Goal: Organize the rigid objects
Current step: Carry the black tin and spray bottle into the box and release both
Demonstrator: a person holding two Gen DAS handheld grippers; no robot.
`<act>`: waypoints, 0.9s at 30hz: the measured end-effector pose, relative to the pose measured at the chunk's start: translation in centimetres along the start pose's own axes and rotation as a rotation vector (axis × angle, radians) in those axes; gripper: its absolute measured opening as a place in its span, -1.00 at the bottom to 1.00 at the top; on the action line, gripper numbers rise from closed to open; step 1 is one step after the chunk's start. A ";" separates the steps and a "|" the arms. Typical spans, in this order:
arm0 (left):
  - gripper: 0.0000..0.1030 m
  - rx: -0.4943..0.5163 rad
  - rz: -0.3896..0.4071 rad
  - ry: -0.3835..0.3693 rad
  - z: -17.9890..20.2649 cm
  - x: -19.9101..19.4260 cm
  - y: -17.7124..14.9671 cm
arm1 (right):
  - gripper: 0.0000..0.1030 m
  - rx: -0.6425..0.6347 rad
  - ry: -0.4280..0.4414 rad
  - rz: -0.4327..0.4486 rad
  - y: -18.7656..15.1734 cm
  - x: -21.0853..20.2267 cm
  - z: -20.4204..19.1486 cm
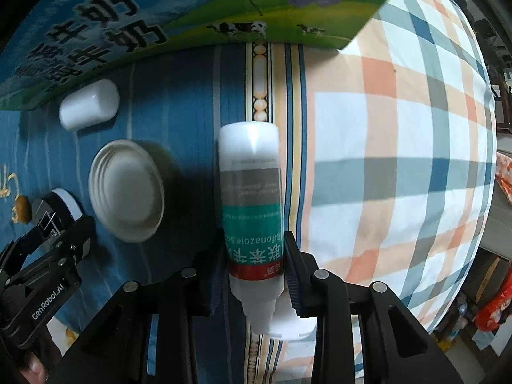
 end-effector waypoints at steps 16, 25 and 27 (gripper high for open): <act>0.42 0.066 0.160 -0.112 3.8 -10.9 -3.4 | -0.33 -0.005 0.207 0.127 -4.5 -8.6 1.5; 0.42 0.067 0.275 -0.199 3.1 -18.9 -1.3 | -0.33 -0.004 0.355 0.247 -4.3 -17.2 3.7; 0.42 0.066 0.305 -0.208 3.1 -20.6 -0.1 | -0.33 -0.004 0.381 0.289 -3.7 -19.2 3.7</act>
Point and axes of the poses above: each gripper's, at about its wrist camera, not at the fingertips, and x roughly the way its jaws point, z to its right, y to its top, the point moved 4 cm from there along x, roughly the way its jaws point, and after that the axes turned 2 degrees about -z, right-handed, at the moved point
